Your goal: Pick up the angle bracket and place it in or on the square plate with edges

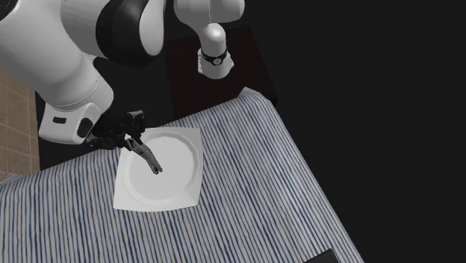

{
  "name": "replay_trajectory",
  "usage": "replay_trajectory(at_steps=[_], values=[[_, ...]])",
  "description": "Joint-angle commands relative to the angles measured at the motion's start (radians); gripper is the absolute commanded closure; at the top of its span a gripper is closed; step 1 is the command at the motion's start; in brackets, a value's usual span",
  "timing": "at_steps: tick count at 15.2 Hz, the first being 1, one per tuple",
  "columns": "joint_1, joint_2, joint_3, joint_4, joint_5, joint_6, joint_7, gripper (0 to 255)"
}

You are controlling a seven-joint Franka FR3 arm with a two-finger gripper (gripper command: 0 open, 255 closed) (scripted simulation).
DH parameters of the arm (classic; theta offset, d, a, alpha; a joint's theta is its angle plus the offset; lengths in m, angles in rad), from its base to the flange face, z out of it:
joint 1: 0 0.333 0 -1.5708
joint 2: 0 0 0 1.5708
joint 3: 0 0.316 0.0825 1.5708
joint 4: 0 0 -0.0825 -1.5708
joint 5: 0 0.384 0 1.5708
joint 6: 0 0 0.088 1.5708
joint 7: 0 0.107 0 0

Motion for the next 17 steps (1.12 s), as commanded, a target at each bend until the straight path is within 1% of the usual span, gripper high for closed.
replay_trajectory(at_steps=[1,10,17], values=[[-0.001,0.004,-0.001,-0.022,0.002,0.027,-0.004,255],[-0.002,0.031,-0.004,-0.113,0.017,0.142,-0.020,255],[-0.002,0.031,-0.004,-0.113,0.017,0.142,-0.020,255]])
